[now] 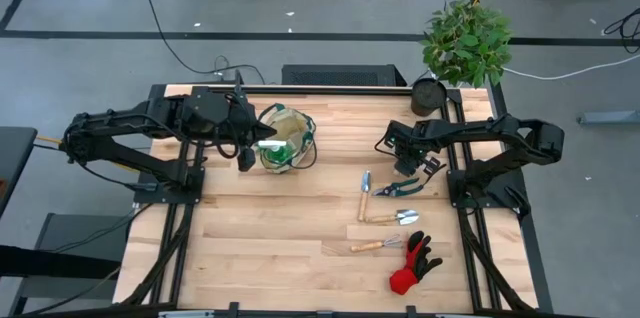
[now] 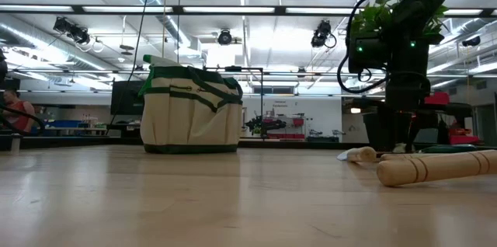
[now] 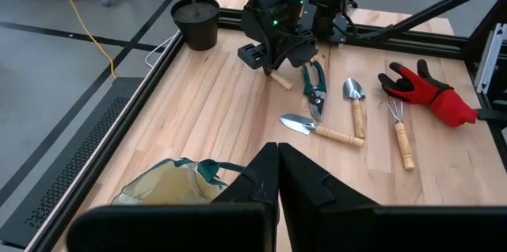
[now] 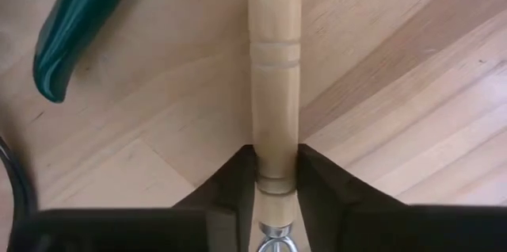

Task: Pick & Place Garden tools in Gardening bag
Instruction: Put the top brown hand rake into the gardening bag

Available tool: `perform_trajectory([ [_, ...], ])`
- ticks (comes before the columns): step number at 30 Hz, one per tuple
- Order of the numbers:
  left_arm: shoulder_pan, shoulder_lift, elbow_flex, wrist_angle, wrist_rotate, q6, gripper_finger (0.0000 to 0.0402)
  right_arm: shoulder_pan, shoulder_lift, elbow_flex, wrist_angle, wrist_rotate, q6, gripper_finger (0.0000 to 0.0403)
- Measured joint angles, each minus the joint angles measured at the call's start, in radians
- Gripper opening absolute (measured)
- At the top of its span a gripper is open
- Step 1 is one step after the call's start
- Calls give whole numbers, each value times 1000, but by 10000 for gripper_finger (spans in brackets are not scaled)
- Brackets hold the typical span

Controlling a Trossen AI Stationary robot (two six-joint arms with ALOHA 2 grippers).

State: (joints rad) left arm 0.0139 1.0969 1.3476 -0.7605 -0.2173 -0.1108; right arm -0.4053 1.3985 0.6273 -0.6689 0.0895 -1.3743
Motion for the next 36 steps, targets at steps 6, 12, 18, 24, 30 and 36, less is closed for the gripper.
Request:
perform_trajectory([
  [6, 0, 0, 0, 0, 0, 0, 16, 0, -1, 0, -2, 0, -1, 73],
  [12, 0, 0, 0, 0, 0, 1, 16, 0, -1, 0, -5, 0, 0, 73],
  [18, 0, 0, 0, 0, 0, 2, 16, 0, -1, 0, -6, -1, 0, 73],
  [24, 0, 0, 0, 0, 0, -5, 16, 0, -1, 0, -7, 0, 5, 73],
  [30, 0, 0, 0, 0, 0, -6, 16, 14, 1, 30, -24, -2, 36, 72],
  [36, 0, 0, 0, 0, 0, -6, 16, 17, 0, 120, -21, -2, 62, 67],
])
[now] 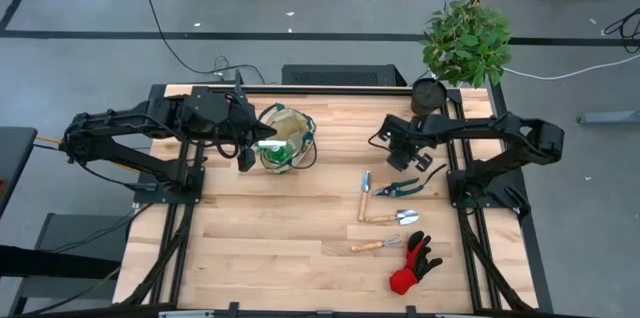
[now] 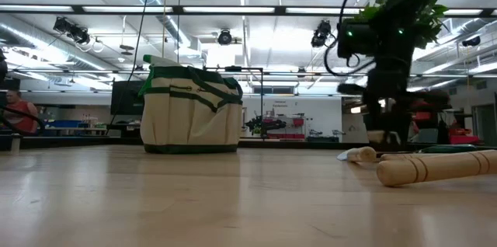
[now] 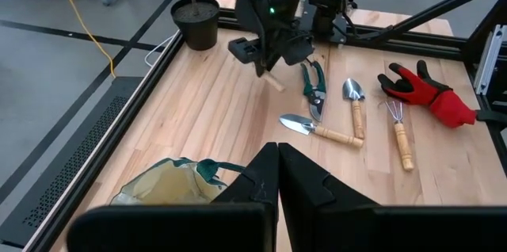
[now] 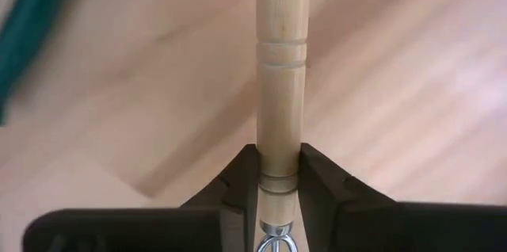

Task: Pick & Place Garden tools in Gardening bag
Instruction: Put the top brown hand rake into the gardening bag

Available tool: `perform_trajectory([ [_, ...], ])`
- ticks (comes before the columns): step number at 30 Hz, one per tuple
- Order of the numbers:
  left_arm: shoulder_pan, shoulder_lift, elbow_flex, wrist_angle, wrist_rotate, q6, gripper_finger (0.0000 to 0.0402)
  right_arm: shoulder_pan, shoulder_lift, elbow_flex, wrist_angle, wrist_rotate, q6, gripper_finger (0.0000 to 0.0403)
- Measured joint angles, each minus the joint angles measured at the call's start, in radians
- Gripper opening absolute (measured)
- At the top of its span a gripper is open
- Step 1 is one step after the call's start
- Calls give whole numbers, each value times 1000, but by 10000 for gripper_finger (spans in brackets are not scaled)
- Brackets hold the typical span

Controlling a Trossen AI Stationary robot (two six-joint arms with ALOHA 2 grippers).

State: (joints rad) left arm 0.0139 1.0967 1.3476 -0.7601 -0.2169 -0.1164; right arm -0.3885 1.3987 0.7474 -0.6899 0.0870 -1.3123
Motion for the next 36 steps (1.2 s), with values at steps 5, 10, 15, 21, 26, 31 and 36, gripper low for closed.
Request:
perform_trajectory([
  [5, 0, 0, 0, 0, 0, 0, 16, 0, 0, 81, -3, 2, 22, 66],
  [10, 0, 0, 0, 0, 0, -1, 16, 0, 0, 140, -9, 2, 22, 66],
  [15, 0, 0, 0, 0, 0, -1, 16, 0, 0, 186, -16, 2, 63, 66],
  [21, 0, 0, 0, 0, 0, -1, 16, 13, 0, 244, -15, 2, 104, 65],
  [26, 0, 0, 0, 0, 0, -1, 16, 46, 0, 300, -3, 1, 134, 65],
  [31, 0, 0, 0, 0, 0, 0, 16, 74, 0, 363, 10, -45, 216, 65],
  [36, 0, 0, 0, 0, 0, 0, 16, 107, -1, 424, 16, -54, 268, 65],
])
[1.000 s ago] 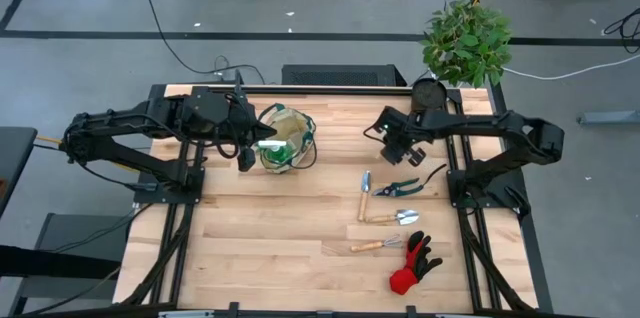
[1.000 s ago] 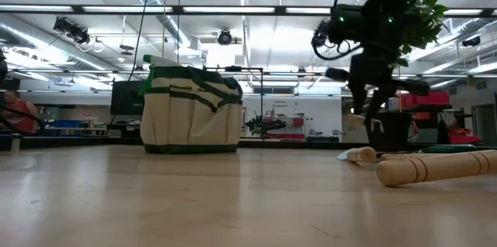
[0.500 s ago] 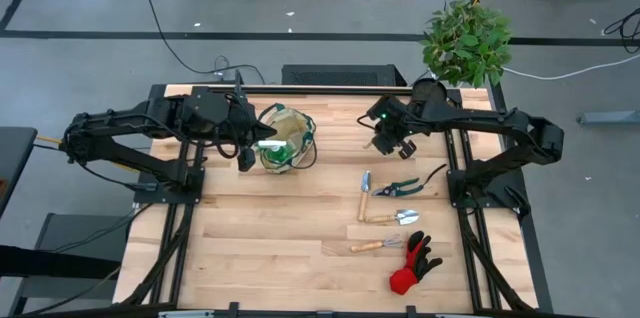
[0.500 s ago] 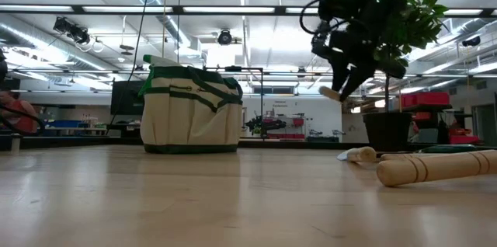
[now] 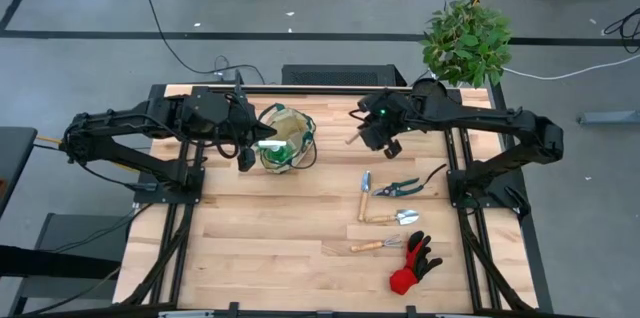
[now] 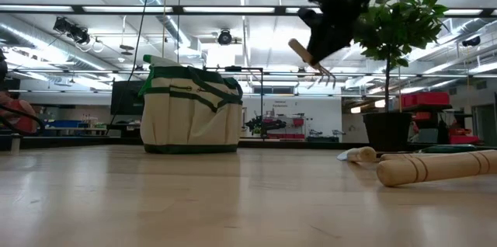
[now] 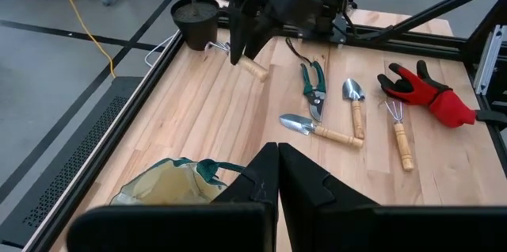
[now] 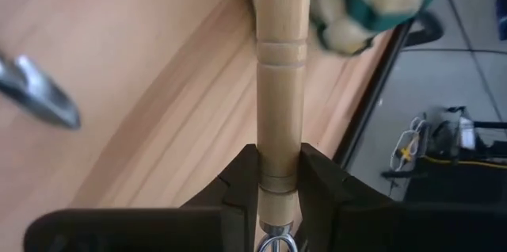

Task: Pick & Place Garden tools in Gardening bag
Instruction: Put the top brown hand rake into the gardening bag

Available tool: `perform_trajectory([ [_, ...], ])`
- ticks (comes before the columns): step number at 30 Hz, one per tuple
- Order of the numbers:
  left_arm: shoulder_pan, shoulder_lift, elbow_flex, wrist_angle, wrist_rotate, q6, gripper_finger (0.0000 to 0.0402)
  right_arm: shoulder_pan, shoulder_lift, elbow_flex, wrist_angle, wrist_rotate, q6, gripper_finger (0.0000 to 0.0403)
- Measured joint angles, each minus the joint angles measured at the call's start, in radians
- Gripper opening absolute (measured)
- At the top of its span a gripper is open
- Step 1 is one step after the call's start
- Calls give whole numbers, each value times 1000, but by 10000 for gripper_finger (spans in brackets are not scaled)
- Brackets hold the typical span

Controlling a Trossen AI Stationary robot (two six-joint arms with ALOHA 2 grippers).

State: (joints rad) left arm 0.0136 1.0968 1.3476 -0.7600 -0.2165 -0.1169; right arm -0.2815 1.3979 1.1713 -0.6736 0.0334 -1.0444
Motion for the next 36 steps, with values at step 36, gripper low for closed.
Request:
perform_trajectory([
  [36, 0, 0, 0, 2, 11, -2, 16, 146, -159, 63, 174, 11, 638, 65],
])
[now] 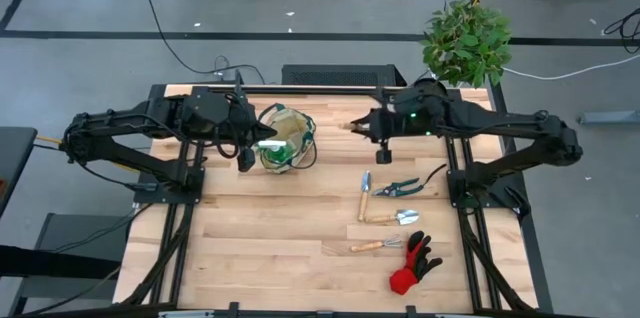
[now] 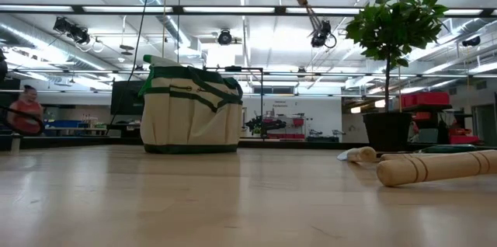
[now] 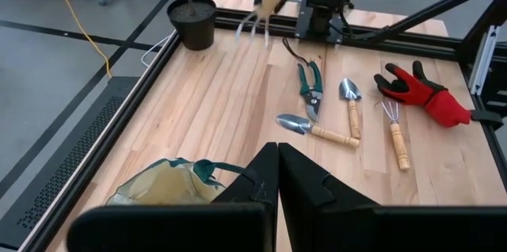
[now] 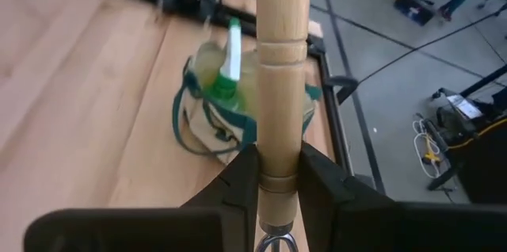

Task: Pick & Place Garden tools in Gardening bag
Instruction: Put the top brown hand rake into the gardening bag

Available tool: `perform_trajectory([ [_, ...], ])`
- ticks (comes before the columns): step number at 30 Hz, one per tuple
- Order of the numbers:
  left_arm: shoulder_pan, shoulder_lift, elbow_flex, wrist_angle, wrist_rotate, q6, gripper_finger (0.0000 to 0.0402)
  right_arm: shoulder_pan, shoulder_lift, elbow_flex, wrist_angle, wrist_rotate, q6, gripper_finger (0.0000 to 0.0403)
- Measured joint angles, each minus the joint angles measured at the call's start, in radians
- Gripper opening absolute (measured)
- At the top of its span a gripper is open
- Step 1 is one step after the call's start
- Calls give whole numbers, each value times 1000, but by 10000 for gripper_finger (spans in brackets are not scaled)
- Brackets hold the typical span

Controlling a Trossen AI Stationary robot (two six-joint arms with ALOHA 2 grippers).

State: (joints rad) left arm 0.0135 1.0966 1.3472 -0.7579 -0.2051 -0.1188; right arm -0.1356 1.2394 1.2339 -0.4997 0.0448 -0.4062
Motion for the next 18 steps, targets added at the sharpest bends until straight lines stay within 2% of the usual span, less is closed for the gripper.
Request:
perform_trajectory([
  [18, 0, 0, 0, 3, 0, -1, 16, 35, -190, 0, 6, -12, 160, 65],
])
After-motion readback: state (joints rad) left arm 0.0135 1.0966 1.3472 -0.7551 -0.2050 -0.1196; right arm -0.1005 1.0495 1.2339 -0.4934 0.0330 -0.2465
